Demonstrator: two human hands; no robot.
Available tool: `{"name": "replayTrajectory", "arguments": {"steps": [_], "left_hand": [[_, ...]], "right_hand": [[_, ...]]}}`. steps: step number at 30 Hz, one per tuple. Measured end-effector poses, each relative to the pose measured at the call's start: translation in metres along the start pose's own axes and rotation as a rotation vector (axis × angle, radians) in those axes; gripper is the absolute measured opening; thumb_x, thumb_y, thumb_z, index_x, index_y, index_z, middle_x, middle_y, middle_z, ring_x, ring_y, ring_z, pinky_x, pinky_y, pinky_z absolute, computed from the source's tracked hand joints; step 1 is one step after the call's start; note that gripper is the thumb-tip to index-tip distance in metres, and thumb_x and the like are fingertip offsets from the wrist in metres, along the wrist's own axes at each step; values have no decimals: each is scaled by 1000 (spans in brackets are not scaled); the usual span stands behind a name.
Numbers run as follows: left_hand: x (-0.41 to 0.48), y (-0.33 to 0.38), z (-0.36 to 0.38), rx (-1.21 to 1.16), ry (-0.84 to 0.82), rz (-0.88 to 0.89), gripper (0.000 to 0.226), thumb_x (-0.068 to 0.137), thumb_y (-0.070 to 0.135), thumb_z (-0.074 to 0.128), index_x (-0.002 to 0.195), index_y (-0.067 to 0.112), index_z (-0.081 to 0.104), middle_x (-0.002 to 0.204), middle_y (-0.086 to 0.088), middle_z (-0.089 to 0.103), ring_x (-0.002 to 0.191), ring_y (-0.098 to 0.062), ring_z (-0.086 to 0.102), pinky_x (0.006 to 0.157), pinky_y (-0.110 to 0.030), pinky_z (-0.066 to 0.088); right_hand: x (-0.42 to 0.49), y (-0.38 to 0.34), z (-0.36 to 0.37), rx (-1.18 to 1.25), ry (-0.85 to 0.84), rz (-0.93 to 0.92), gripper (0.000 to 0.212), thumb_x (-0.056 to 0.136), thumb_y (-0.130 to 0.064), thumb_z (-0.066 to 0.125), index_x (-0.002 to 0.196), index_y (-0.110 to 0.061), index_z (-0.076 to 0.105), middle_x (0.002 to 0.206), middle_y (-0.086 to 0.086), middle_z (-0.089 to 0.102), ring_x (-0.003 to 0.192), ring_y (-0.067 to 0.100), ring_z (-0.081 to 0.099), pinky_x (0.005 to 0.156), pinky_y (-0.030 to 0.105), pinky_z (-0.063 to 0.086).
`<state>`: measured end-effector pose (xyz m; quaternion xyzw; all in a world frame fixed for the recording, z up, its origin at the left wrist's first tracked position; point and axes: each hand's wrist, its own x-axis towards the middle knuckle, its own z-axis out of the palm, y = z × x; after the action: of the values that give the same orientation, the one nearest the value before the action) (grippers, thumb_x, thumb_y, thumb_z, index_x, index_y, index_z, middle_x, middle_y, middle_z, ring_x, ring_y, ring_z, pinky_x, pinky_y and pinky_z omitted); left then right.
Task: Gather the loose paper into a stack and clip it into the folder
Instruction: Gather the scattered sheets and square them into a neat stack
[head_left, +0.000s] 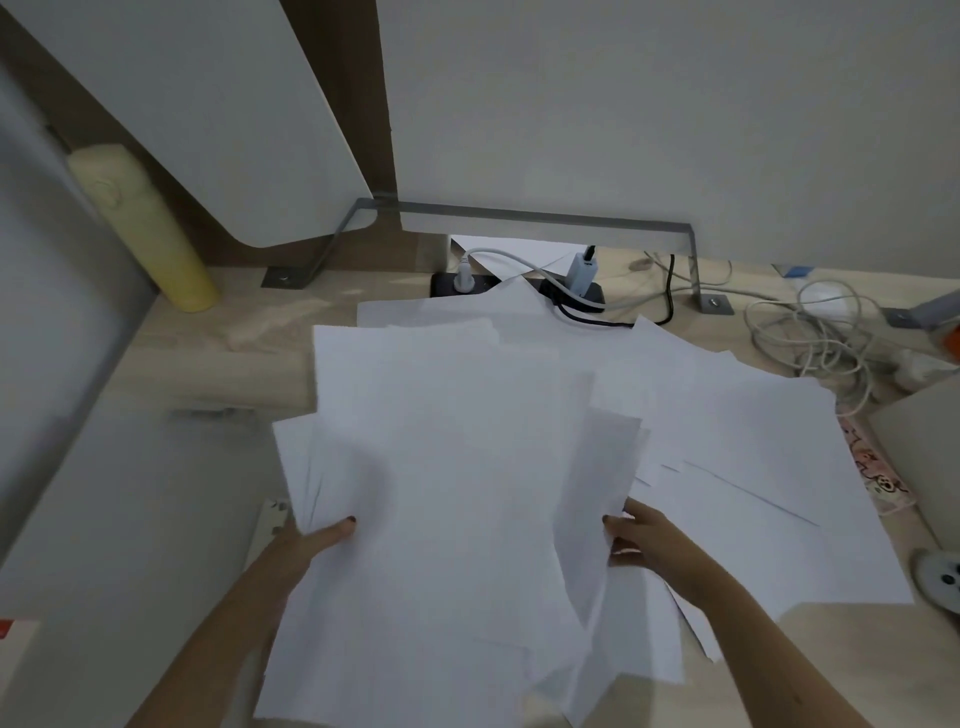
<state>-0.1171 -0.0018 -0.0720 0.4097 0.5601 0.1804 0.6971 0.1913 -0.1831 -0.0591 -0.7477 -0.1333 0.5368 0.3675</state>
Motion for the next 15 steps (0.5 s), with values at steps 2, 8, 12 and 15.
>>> {"name": "replayTrajectory", "arguments": {"steps": [2, 8, 12, 15], "left_hand": [[10, 1, 14, 72, -33, -59, 55, 78, 14, 73, 128, 5, 50, 119, -12, 59, 111, -30, 55, 102, -43, 41], [20, -1, 65, 336, -69, 139, 20, 85, 1, 61, 102, 10, 55, 91, -3, 61, 88, -22, 58, 67, -20, 45], [13, -4, 81, 309, -164, 116, 30, 77, 14, 69, 104, 15, 54, 88, 8, 60, 90, -17, 59, 67, -16, 44], [11, -4, 78, 278, -195, 81, 36, 74, 16, 69, 108, 13, 56, 90, 7, 63, 86, -14, 61, 69, -17, 45]], "right_hand": [[-1, 5, -3, -75, -28, 39, 27, 96, -7, 44, 119, -7, 58, 108, 18, 68, 87, 27, 66, 71, 28, 57], [-11, 22, 21, 470, -49, 51, 33, 95, -40, 44, 108, -19, 66, 106, 4, 73, 100, 25, 68, 79, 37, 57], [-15, 31, 43, 474, -84, 43, 41, 79, -17, 71, 117, -4, 62, 109, 14, 71, 98, 31, 68, 81, 39, 56], [-18, 28, 46, 418, -37, 29, 55, 65, -17, 73, 115, 2, 62, 105, 17, 71, 95, 33, 69, 80, 39, 56]]}}
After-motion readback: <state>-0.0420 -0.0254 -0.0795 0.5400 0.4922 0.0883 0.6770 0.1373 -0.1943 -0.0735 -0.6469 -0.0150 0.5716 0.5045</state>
